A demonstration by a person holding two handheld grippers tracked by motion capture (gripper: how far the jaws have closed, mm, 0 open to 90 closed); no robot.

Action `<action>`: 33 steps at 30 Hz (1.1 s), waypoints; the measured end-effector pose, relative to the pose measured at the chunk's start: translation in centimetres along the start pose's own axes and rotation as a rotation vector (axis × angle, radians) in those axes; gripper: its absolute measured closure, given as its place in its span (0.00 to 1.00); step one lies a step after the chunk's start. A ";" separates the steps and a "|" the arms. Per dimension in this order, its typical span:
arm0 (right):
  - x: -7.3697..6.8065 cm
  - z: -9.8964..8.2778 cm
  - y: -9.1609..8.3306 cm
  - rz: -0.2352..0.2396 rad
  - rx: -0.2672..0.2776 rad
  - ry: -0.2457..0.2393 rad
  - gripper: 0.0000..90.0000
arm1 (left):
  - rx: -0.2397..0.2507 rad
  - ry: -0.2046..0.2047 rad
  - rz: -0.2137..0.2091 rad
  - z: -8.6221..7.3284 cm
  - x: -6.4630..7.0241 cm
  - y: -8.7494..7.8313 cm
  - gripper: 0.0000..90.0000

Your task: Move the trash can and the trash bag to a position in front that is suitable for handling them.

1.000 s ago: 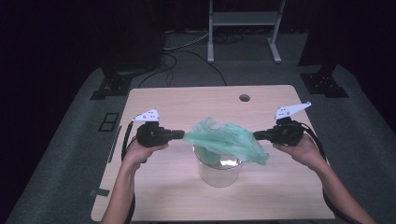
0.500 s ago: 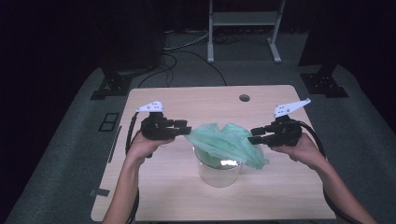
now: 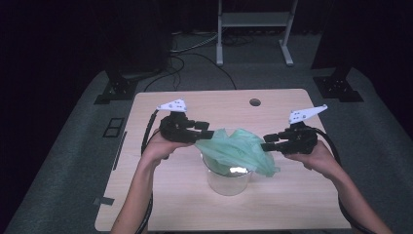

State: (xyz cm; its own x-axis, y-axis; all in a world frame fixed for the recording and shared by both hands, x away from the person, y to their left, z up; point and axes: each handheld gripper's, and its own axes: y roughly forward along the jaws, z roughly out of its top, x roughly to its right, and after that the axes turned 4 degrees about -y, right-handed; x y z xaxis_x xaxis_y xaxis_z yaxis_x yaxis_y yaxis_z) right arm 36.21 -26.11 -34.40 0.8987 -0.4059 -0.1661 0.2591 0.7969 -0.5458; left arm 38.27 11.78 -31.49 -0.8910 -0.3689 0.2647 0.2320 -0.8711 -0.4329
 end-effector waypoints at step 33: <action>0.7 -2.1 -0.8 -0.008 0.004 0.036 0.57 | -0.275 0.153 -0.020 1.7 2.2 4.7 0.89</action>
State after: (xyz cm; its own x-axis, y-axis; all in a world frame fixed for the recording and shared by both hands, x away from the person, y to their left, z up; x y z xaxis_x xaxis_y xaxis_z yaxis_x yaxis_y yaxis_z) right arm 35.87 -28.01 -35.84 0.8832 -0.4283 -0.1911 0.2678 0.7950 -0.5443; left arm 38.07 6.36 -31.49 -0.9475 -0.2812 0.1520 0.1180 -0.7495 -0.6514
